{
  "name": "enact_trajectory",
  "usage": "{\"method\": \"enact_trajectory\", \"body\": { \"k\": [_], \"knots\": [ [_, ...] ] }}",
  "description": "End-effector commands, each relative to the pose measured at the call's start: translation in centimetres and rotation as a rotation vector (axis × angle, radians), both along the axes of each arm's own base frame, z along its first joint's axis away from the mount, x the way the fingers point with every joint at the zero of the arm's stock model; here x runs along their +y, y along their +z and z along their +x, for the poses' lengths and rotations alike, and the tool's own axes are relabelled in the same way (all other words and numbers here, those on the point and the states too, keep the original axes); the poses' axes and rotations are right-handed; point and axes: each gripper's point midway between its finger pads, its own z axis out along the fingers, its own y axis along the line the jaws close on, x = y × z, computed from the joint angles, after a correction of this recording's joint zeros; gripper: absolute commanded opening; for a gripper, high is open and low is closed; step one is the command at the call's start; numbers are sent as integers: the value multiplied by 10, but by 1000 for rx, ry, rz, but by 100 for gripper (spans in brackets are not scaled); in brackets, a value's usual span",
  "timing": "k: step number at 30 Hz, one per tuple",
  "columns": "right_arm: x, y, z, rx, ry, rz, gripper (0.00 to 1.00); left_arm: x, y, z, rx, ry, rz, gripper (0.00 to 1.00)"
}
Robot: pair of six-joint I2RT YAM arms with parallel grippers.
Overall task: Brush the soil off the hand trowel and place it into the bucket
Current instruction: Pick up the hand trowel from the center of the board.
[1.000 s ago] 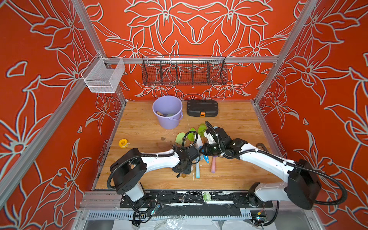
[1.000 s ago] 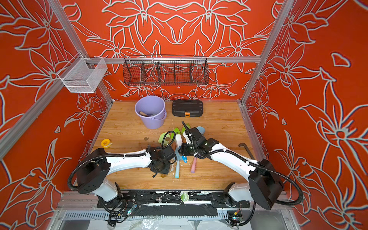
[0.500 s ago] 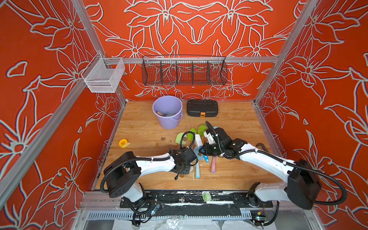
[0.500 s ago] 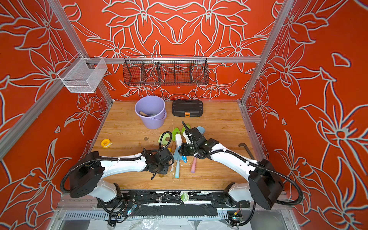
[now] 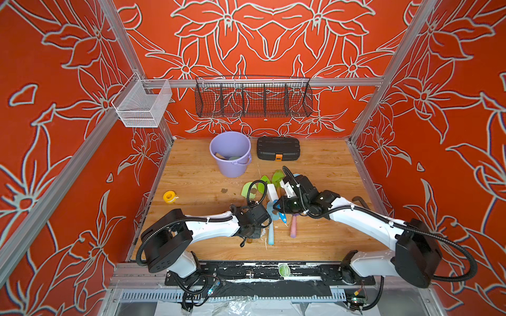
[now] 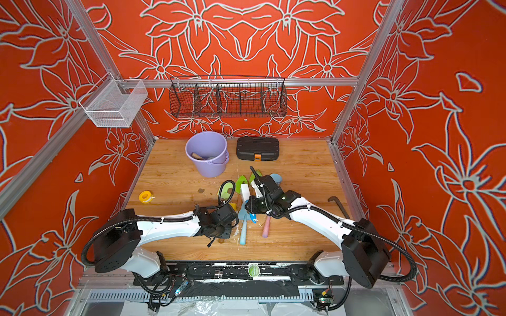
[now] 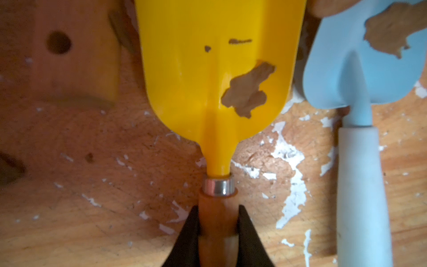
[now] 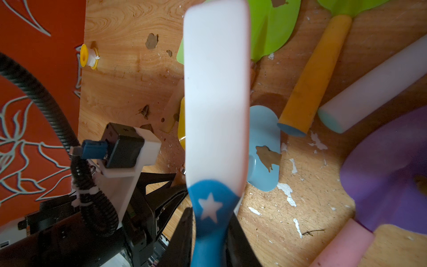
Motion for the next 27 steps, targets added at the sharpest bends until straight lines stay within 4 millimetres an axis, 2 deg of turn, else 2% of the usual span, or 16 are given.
{"method": "enact_trajectory", "body": {
  "k": [1,6,12,14,18,21,23,27],
  "knots": [
    [0,8,1,-12,-5,30,0,17,1,-11,36,5,62,0],
    [6,18,-1,-21,30,56,0,33,32,-20,20,-16,73,0],
    [13,37,-4,-36,78,84,0,38,67,-35,65,-18,40,0],
    [14,46,-3,-55,87,85,0,48,80,-37,63,-7,77,0],
    [20,66,1,-101,108,97,0,68,116,-32,3,-50,157,0],
    [32,74,1,-122,146,93,0,76,135,-19,-66,-66,160,0],
    [41,75,-1,-124,181,77,0,76,141,-11,-74,-68,120,0],
    [65,86,-7,-150,258,76,0,94,149,-5,-44,-42,152,0]
  ]
}}
